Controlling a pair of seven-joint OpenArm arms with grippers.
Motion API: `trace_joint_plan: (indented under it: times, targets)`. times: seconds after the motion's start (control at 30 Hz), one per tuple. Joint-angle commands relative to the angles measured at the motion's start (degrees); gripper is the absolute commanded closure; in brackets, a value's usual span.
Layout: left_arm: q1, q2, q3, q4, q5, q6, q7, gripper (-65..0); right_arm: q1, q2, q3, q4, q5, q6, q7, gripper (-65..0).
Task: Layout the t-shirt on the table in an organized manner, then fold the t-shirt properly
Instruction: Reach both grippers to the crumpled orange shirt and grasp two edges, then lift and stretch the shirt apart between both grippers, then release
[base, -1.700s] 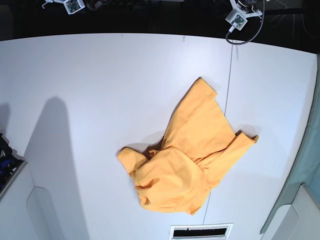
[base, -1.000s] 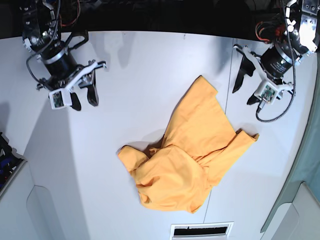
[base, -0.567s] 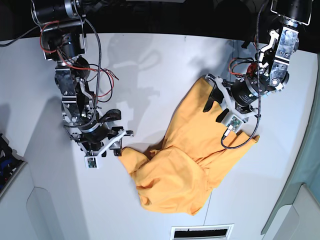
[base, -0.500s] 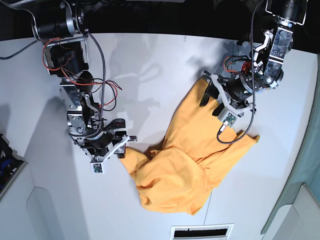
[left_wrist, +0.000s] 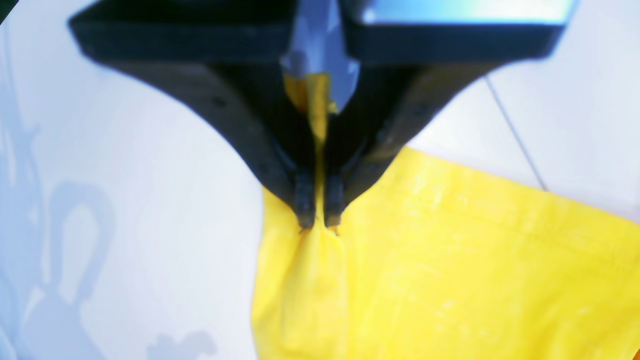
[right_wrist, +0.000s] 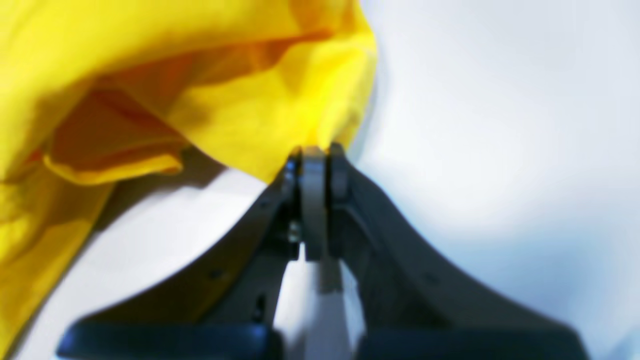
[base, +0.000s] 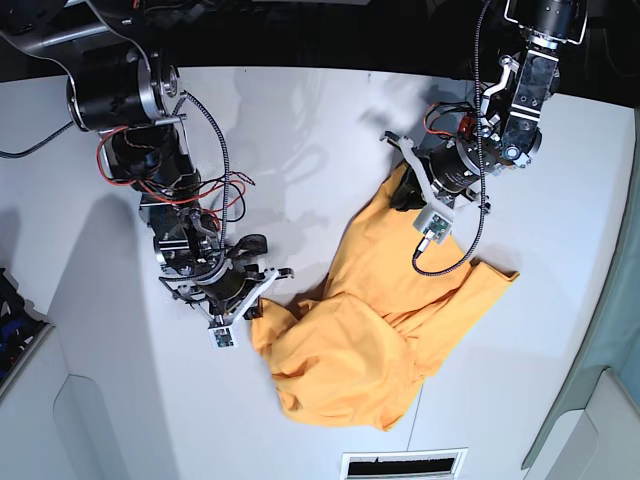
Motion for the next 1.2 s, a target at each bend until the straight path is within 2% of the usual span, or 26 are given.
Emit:
trace_joint_plan:
  times: [0.0,0.1,0.2,0.3,0.43,0.57,0.67,0.73,0.87,1.0,1.03,1.1,1.13,1.17]
  targets:
    - [-0.63,-0.63,-0.26,0.59,0.07,0.07,-0.28,0.0,2.05,0.22,0.11,1.84,-0.48,0.04,1.49,0.0]
    - [-0.76,-1.18,-0.37,1.11,0.07,0.04,-0.59,0.0,1.95,1.27,0.11,5.51,-1.4,0.07,-0.79,0.0]
    - [-0.28,-2.71,-0.37,3.8,0.02,0.09,-0.57,0.0,0.59,3.43,0.11,13.35,-0.37,0.04,-8.07,0.0]
    - [0.22,-5.18,-0.37,8.02,0.02,0.04,-0.35,0.0,-3.91,7.17,0.15,26.43,1.75,-0.17,-14.47,0.0]
    - [0.17,-9.4,-0.37,14.73,0.02,0.07,-0.02,0.0,-11.5,13.68,0.15,45.72,3.32,-2.12,-18.45,0.0]
    - [0.2,-13.51,-0.37,22.69,-1.33,0.04,5.09,0.0,-16.98,18.91,2.08,60.83,3.32,-4.35,-29.0,0.0]
    - [0.22,-15.78,-0.37,27.67,-4.09,0.0,9.31,0.0,-22.01,21.7,6.05,69.24,3.28,-7.04,-33.18,0.0]
    - [0.24,-17.07,-0.37,29.81,-5.6,0.02,10.62,0.0,-25.62,22.73,9.84,72.15,3.3,-8.98,-33.48,0.0]
    - [0.24,-18.56,-0.35,30.93,-9.14,-0.44,13.55,0.0,-31.65,22.67,18.21,72.83,3.34,-9.03,-34.18,0.0]
    - [2.91,-18.51,-0.35,30.93,-13.92,-7.34,18.34,0.0,-36.7,21.03,23.96,72.7,5.51,-9.05,-37.73,0.0]
    - [4.33,-18.53,-0.35,30.91,-14.84,-8.72,18.27,0.0,-37.73,20.24,25.03,72.61,6.62,-9.05,-38.53,-5.3]
    - [7.32,-18.18,-0.24,30.91,-15.67,-9.99,17.55,0.0,-39.58,18.58,26.49,72.06,8.48,-9.05,-38.32,-23.2]
    - [8.87,-17.73,-0.24,30.91,-15.67,-10.51,16.94,-2.3,-40.33,17.86,26.86,71.58,9.2,-9.05,-37.7,-30.4]
    - [10.25,-17.16,-0.24,30.91,-15.63,-10.6,16.44,-7.6,-40.83,17.18,27.04,71.01,9.88,-9.05,-37.16,-35.3]
